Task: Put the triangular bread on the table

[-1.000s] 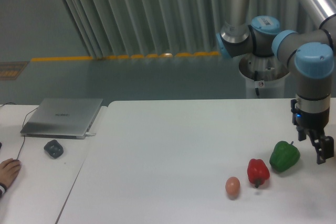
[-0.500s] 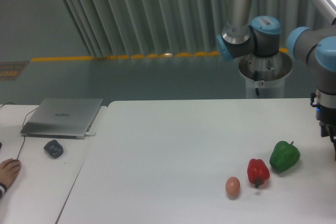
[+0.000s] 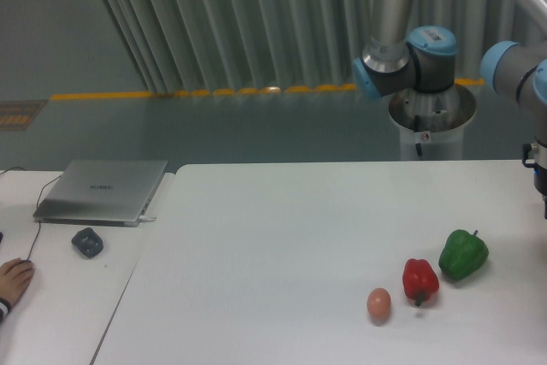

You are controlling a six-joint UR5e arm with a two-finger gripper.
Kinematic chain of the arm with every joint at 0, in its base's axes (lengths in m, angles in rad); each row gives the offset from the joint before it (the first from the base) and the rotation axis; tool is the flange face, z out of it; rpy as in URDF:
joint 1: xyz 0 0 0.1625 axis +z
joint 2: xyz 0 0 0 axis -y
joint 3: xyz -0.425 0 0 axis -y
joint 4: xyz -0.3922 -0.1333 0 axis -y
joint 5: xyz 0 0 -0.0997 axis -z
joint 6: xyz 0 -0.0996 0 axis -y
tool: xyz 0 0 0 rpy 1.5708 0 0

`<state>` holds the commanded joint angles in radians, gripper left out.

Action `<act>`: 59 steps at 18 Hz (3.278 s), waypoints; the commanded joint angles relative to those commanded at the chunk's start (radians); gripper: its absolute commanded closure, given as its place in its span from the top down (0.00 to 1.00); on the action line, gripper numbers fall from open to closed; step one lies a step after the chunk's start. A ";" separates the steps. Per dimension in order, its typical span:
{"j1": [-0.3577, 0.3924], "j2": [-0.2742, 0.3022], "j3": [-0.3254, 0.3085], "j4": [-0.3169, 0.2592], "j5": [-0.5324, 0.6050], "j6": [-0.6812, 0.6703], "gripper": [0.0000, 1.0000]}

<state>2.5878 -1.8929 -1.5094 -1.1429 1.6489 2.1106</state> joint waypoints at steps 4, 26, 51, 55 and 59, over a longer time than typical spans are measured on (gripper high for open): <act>0.024 0.000 -0.002 0.005 0.022 0.090 1.00; 0.221 -0.101 0.031 0.020 -0.116 -0.216 1.00; 0.268 -0.161 0.044 0.012 -0.159 -0.244 1.00; 0.284 -0.175 0.046 0.012 -0.158 -0.256 1.00; 0.285 -0.179 0.043 0.011 -0.156 -0.256 1.00</act>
<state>2.8731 -2.0724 -1.4665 -1.1321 1.4926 1.8546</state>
